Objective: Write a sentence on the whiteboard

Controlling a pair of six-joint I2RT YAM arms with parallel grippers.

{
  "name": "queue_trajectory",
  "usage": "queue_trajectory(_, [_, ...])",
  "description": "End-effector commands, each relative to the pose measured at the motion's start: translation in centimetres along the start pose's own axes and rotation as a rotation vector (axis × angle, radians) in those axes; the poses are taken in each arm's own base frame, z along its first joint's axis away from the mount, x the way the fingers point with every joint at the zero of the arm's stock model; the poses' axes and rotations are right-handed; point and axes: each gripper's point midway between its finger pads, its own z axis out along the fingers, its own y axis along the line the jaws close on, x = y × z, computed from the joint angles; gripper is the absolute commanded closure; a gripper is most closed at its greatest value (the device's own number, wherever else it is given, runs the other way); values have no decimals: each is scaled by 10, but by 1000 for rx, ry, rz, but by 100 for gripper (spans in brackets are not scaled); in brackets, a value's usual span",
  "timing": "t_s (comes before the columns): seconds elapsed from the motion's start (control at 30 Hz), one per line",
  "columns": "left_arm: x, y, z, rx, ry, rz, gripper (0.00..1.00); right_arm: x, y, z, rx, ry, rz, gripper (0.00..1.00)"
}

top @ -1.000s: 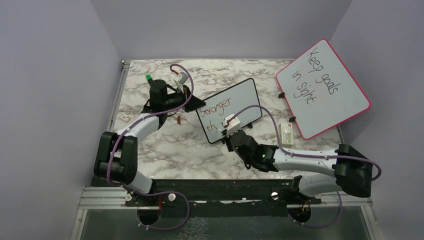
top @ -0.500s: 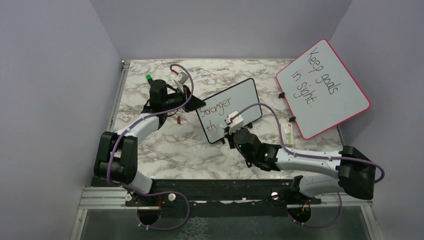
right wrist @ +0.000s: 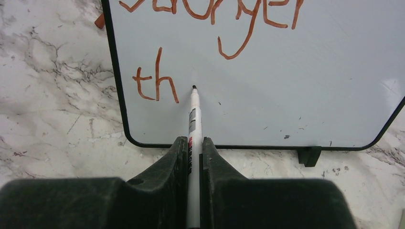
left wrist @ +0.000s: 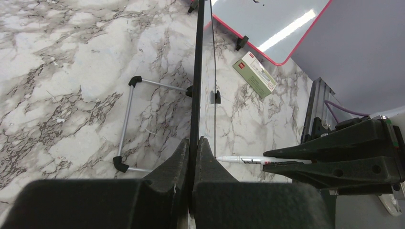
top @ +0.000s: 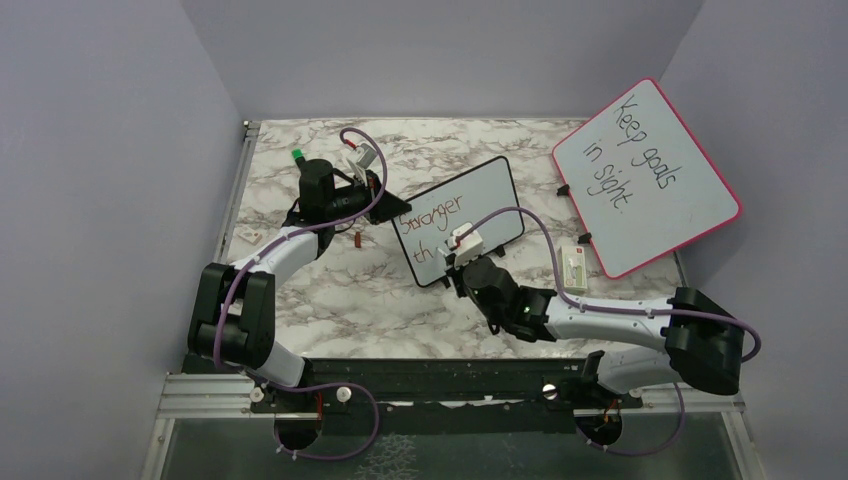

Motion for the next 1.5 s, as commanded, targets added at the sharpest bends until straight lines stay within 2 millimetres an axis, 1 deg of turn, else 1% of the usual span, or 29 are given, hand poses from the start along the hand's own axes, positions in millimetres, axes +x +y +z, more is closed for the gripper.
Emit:
queue_trajectory(0.0, [30, 26, 1, -110, 68, -70, 100, -10, -5, 5, 36, -37, 21, 99])
queue_trajectory(0.3, [30, 25, 1, -109, 67, -71, 100, -20, -2, 7, 20, -73, 26, 99])
queue_trajectory(0.5, [30, 25, 1, -110, 67, -71, 100, -23, 8, 9, -33, -78, 8, 99])
queue_trajectory(0.9, [30, 25, 1, -110, 68, -72, 100, -12, 14, 4, -82, -36, -18, 99])
queue_trajectory(1.33, [31, 25, 1, -112, 68, -73, 100, 7, 9, -3, -82, 30, -31, 99])
queue_trajectory(1.47, [29, 24, 0, -110, 66, -70, 100, 14, 3, -4, -57, 48, -43, 99])
